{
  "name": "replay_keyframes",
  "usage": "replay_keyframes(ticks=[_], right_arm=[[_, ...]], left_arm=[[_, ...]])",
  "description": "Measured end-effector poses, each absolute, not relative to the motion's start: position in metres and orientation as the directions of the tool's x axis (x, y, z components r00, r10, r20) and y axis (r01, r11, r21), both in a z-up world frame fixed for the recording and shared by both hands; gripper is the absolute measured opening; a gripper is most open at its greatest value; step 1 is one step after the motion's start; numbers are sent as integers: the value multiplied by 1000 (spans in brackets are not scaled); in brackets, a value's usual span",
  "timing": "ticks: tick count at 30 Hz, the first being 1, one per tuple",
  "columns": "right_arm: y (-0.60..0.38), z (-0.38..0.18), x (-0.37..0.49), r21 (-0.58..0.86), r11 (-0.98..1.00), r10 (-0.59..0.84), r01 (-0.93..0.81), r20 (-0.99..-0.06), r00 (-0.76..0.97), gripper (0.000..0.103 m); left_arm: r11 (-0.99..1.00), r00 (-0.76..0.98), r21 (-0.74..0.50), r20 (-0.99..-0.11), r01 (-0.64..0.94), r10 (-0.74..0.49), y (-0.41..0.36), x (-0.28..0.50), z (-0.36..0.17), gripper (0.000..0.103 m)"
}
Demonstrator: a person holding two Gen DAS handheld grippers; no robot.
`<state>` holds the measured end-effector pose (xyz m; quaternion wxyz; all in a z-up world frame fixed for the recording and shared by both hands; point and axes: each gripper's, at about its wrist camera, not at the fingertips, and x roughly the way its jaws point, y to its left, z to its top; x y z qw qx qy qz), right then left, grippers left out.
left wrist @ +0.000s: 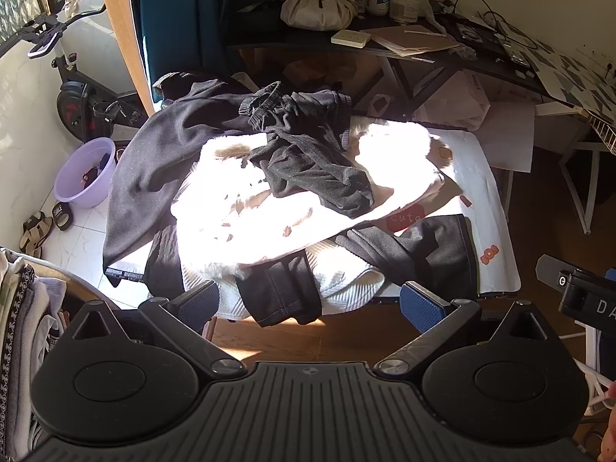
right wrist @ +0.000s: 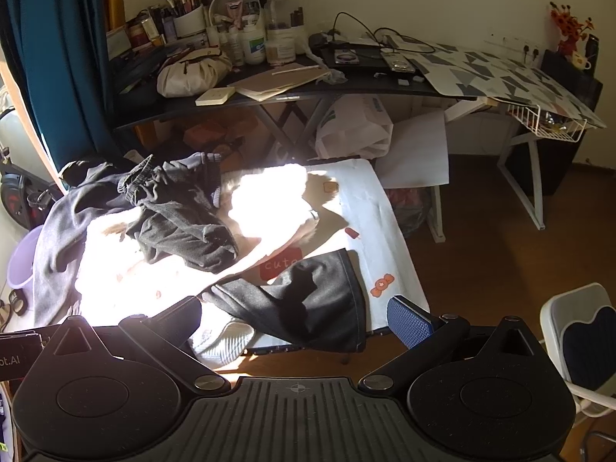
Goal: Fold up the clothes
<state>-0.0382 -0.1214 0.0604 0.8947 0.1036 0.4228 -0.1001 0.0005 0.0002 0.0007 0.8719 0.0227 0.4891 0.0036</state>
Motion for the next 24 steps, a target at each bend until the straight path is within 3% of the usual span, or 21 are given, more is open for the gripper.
replay_keyframes(ticks=[24], right_arm=[[-137,60,-33,108,961,-79,254,-774,628,102]], left_arm=[[999,513,38,-858,5,30,-6,5,2,102]])
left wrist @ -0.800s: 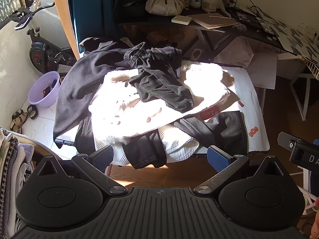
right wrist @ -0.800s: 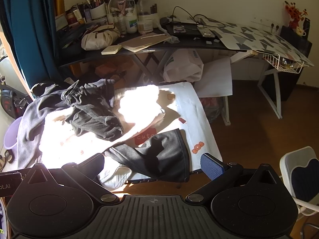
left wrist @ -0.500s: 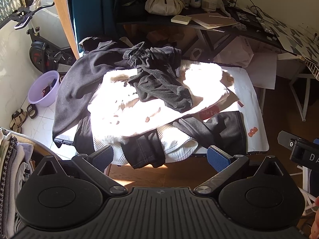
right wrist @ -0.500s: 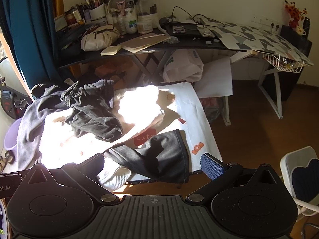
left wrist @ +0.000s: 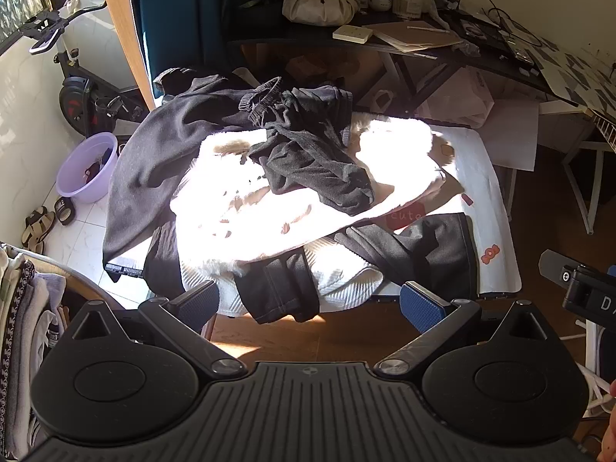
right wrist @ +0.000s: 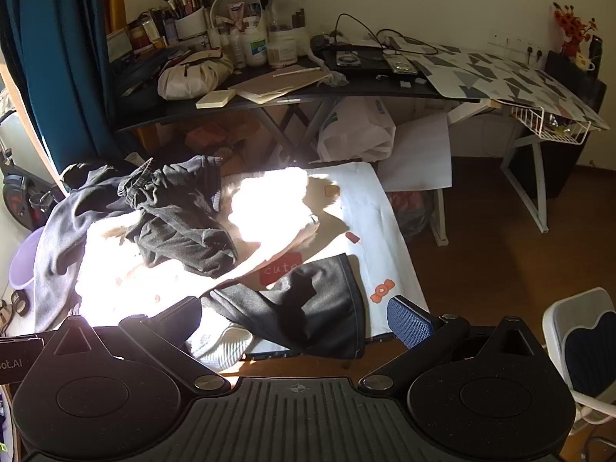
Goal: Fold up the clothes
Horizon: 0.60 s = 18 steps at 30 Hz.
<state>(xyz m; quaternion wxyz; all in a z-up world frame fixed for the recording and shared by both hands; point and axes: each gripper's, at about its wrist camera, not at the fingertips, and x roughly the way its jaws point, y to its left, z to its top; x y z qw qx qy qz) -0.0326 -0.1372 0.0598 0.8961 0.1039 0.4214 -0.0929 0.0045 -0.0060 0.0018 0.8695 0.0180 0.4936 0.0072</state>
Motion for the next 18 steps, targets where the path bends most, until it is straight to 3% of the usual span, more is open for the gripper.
replay_keyframes(ticks=[18], right_arm=[[-149,55,-21,116,965,-59,233,-776,628,102]], left_arm=[[999,505,50,-862,-5,46,-18,12,6,102]])
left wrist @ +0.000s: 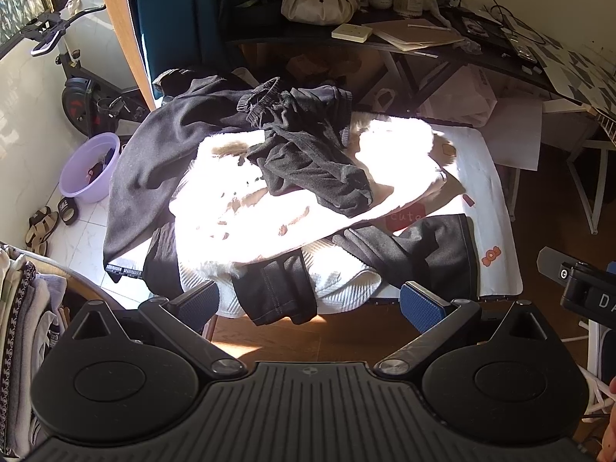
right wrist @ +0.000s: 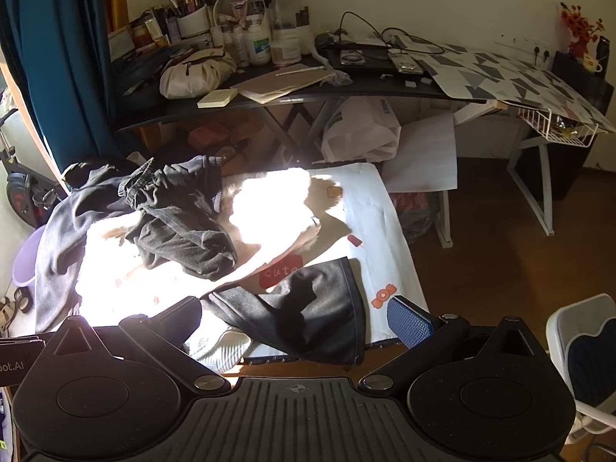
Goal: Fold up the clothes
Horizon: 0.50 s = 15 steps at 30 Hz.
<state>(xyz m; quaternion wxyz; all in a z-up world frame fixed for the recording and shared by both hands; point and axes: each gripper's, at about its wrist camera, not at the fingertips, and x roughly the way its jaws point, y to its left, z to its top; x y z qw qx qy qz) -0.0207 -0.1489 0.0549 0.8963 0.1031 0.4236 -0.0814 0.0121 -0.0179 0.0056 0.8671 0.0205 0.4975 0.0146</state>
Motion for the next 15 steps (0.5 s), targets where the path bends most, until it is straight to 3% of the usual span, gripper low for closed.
replay_keyframes(ticks=[15], right_arm=[[-154,49,-9,138,970,-19,201,-780,625,102]], left_arm=[[997,496,71,-865,-35,79,-26,17,8,102]])
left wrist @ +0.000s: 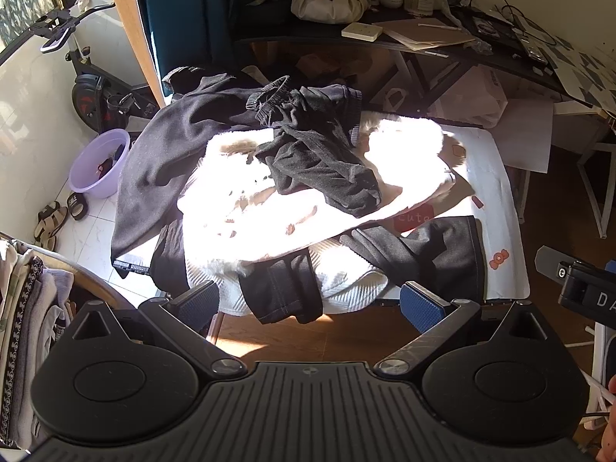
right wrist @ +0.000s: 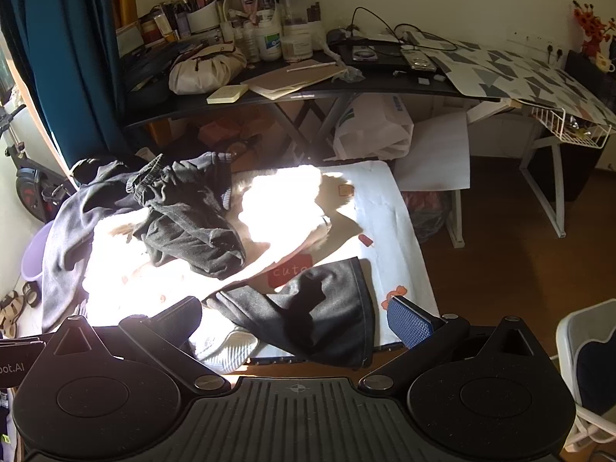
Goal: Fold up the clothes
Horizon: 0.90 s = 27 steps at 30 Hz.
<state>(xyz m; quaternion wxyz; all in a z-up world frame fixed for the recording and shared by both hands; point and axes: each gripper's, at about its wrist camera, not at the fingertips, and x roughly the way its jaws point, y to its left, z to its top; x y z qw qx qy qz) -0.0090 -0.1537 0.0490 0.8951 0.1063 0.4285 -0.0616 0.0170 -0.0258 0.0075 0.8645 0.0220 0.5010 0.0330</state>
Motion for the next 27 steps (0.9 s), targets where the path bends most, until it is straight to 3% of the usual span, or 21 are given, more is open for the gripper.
replay_keyframes(ticks=[27], right_arm=[[-195,39,-20,119,974,-25,195,-793,608,102]], left_arm=[[998,476,42,-878,-39,56,-69,9,-2,102]])
